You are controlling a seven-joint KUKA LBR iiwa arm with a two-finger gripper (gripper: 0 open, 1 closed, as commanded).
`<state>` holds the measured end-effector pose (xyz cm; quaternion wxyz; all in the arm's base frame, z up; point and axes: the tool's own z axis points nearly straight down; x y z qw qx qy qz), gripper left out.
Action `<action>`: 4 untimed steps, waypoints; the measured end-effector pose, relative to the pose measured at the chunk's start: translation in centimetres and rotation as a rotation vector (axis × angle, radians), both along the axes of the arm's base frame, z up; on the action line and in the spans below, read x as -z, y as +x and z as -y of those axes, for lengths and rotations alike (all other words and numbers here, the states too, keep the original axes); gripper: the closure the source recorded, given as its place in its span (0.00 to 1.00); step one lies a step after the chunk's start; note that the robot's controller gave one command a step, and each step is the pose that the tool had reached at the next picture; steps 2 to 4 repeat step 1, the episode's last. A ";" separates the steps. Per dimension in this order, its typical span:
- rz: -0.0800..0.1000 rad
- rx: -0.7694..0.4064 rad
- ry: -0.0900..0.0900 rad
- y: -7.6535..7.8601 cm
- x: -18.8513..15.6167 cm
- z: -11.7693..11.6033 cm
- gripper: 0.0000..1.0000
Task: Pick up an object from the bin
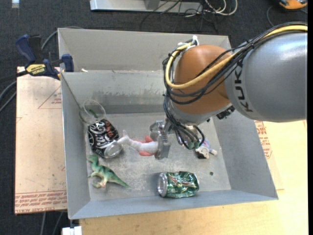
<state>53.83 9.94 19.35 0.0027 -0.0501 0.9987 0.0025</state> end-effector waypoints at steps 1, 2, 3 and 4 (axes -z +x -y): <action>0.008 -0.002 0.001 2.2 -6.7 0.8 1.00; 0.008 -0.002 0.001 2.2 -6.7 0.8 1.00; 0.008 -0.002 0.001 2.2 -6.7 0.8 1.00; 0.008 -0.002 0.001 2.2 -6.7 0.8 1.00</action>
Offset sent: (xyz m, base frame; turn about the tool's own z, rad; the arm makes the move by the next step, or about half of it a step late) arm 0.0189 -0.0014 0.1217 0.0212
